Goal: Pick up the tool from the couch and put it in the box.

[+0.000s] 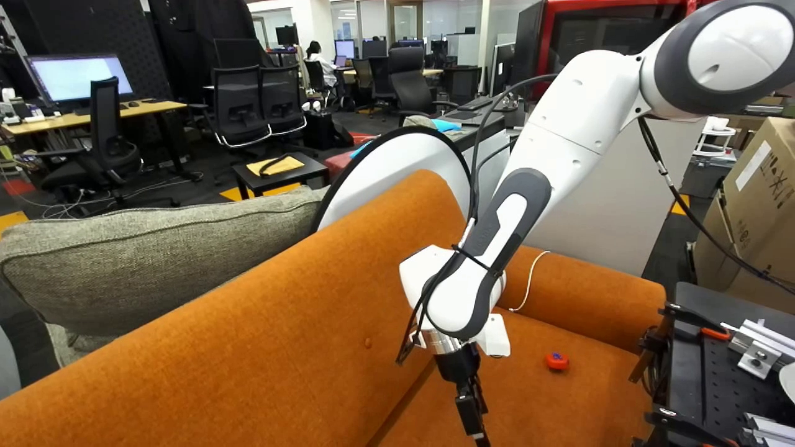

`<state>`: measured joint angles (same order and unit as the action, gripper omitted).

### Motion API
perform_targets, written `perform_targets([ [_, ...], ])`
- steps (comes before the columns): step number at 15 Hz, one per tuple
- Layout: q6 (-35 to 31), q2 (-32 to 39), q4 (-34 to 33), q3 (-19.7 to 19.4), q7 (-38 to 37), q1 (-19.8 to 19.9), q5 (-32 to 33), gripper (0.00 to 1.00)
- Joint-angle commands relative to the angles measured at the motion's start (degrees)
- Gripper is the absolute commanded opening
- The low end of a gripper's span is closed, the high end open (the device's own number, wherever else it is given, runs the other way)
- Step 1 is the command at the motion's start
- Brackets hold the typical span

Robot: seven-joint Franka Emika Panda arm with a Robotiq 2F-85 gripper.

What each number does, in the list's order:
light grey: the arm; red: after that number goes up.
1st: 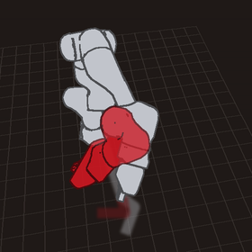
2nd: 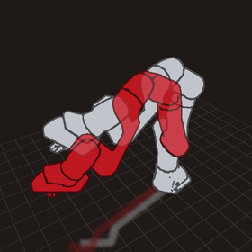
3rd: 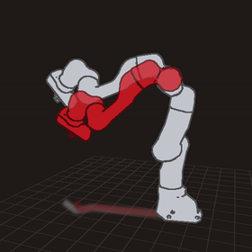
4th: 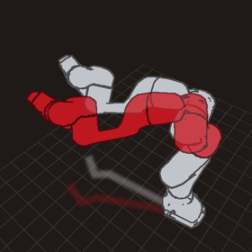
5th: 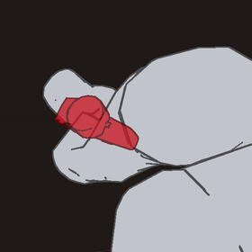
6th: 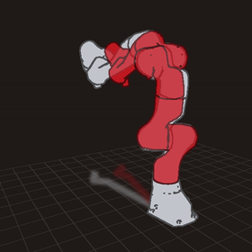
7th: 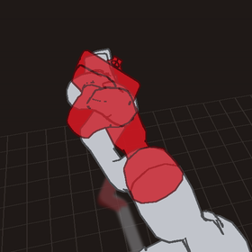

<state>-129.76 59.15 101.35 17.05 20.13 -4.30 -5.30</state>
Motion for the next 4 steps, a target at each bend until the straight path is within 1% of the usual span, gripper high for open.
perform_targets([
  [1,0.2,0.19,-0.45,0.14,-0.35,-0.84,0.08,1.0],
  [4,0.15,0.21,-0.57,0.02,-0.68,-1.67,0.19,1.0],
])
